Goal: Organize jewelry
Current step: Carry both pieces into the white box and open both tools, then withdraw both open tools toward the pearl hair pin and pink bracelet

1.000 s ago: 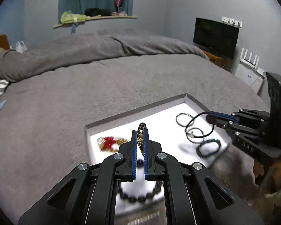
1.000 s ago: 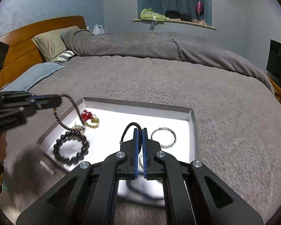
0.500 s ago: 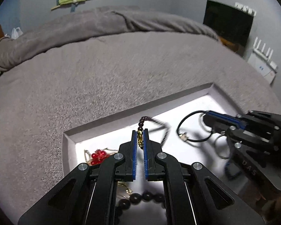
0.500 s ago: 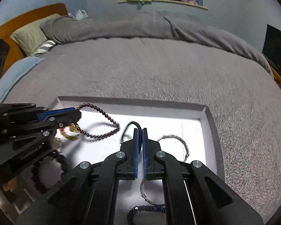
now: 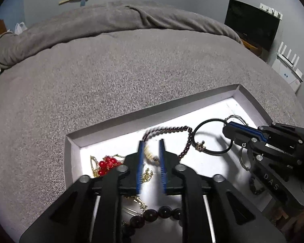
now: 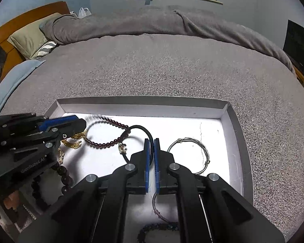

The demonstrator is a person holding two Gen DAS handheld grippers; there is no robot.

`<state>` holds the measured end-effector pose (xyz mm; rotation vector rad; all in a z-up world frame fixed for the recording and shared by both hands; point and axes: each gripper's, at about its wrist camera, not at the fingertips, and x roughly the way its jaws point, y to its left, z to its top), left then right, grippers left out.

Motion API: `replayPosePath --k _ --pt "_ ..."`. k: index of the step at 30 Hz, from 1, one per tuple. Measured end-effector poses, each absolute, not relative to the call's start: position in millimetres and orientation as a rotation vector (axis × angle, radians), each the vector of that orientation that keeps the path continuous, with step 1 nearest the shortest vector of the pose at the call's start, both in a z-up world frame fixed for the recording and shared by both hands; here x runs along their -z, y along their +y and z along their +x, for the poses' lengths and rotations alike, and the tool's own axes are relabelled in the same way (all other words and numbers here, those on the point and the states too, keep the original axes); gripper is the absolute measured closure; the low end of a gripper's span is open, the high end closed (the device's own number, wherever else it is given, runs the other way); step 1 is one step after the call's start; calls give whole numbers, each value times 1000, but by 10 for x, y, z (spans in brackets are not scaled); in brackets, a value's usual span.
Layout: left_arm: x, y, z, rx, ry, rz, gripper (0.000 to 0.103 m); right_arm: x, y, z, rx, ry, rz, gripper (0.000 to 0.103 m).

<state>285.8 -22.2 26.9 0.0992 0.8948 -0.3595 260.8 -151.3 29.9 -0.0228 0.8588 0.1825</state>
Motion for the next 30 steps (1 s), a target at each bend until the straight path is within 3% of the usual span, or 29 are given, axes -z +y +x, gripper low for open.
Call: replayPosePath --k 7,17,19,23,28,29,30 --pt "-378 -219 2720 323 832 145 70 -341 -1540 2525 -191 843 -16 74" --pt "-590 -79 2312 290 758 136 49 -575 -1746 2192 -184 784 40 59" --pt "-634 -45 2233 286 750 126 48 -637 -1764 2105 -182 770 43 52" --pt "-730 37 2063 263 725 104 38 -754 -1801 1907 -187 739 44 42" --pt "-815 135 1862 240 705 90 37 -894 -1874 1658 -199 692 55 18" --pt "-835 160 1816 234 701 80 34 -914 -1888 1615 -202 684 58 16" --pt "-849 182 1782 230 698 74 24 -941 -1905 1563 -205 673 63 12"
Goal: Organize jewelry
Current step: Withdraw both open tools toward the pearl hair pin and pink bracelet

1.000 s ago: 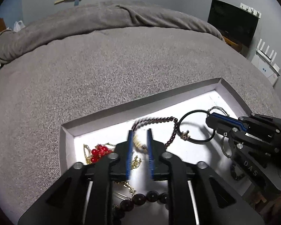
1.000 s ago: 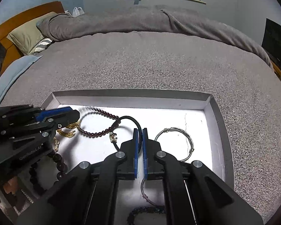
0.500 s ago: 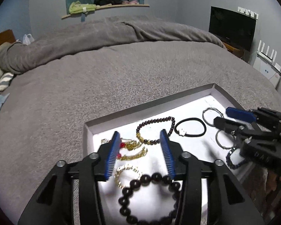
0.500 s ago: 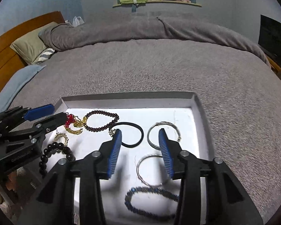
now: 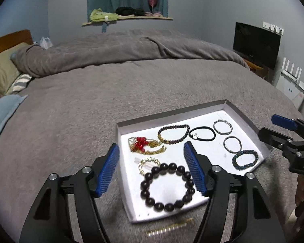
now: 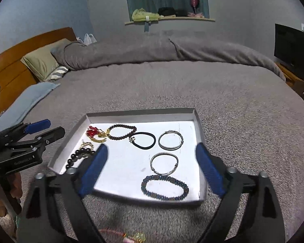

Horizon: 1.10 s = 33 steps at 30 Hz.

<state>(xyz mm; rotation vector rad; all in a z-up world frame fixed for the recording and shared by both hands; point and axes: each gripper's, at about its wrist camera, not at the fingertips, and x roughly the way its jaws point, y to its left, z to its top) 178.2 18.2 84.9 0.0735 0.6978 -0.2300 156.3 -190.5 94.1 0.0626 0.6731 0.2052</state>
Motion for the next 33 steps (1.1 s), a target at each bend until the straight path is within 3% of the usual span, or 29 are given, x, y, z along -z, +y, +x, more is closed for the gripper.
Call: replayPosePath --k 6,9,24,33 --pt "-984 314 1505 215 659 42 23 -1050 -1980 1332 -200 639 66 6" --pt "-1025 354 1403 197 646 42 9 -1098 -2021 1222 -189 624 63 6" --pt "-1005 417 1015 130 645 70 6 -1133 -2230 890 -157 605 89 5" --pt "-698 434 832 120 718 99 6 -885 -2371 697 -143 629 71 5"
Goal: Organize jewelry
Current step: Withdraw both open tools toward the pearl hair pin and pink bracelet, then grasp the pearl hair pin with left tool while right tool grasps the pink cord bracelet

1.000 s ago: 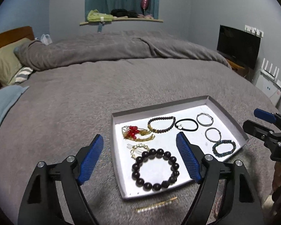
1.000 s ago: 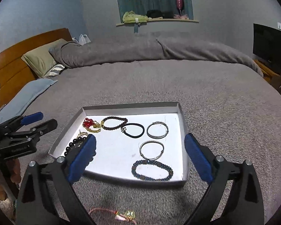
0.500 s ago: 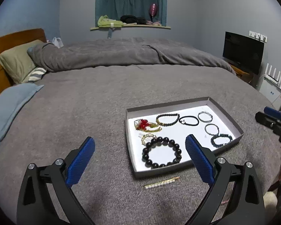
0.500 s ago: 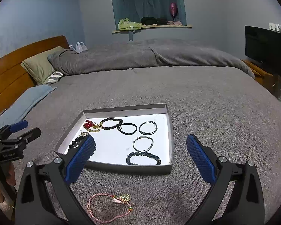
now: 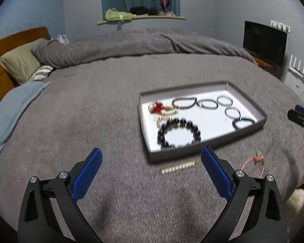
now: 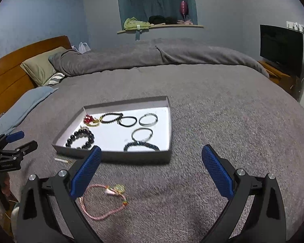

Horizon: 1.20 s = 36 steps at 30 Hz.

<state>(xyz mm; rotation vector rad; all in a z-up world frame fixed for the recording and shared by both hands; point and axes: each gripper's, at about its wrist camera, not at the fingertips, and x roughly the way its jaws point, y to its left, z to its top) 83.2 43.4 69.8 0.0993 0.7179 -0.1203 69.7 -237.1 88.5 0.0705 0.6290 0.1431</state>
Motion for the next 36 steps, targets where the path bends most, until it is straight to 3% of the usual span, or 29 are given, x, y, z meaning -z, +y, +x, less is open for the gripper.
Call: replayPosePath --k 10,31,36 --pt "-225 368 795 121 825 113 6 -498 -2424 575 -168 686 59 5" --pt "-8 36 1109 58 840 -29 9 -128 -2163 543 -272 720 8 6" --pt "15 55 1126 69 839 -55 32 -82 -2084 574 -296 735 2 16"
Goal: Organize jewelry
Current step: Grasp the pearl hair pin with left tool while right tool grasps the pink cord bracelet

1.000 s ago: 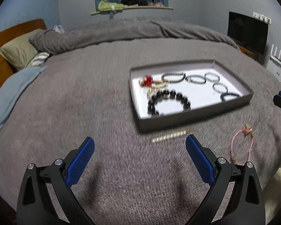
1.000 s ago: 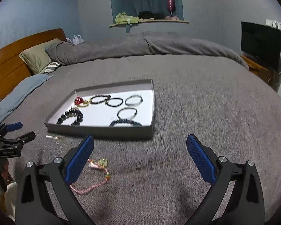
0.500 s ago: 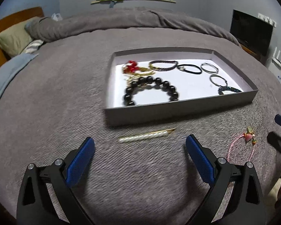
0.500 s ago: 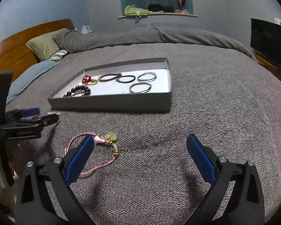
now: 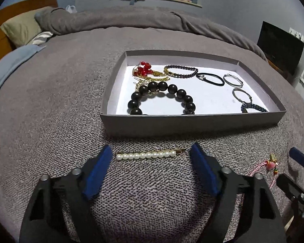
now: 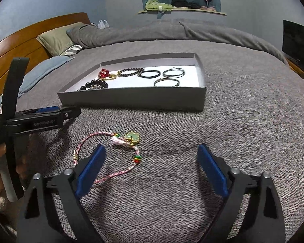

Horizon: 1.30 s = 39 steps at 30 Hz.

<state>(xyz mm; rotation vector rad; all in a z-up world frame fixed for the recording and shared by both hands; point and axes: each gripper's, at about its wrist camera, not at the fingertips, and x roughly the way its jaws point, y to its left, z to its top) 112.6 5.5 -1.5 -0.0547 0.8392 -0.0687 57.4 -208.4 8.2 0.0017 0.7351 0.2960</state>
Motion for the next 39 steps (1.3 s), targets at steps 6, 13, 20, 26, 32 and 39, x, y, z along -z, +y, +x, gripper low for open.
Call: replayPosePath --k 6,13,20,26,32,39 --pt "15 110 1040 107 834 -56 32 -68 -2038 581 -329 749 9 35" --pt "-63 189 925 149 816 -44 32 -39 -1969 606 -334 764 -16 51" --pt "-183 194 776 181 771 27 32 -44 -1911 639 -354 778 -28 65" --pt "-208 216 698 197 763 39 32 -39 -1853 621 -393 792 -36 96" --pt "-249 210 646 209 737 59 32 -227 -1844 543 -425 732 -22 96" --pt "-492 182 665 245 673 80 32 -648 -1896 574 -434 625 -19 96"
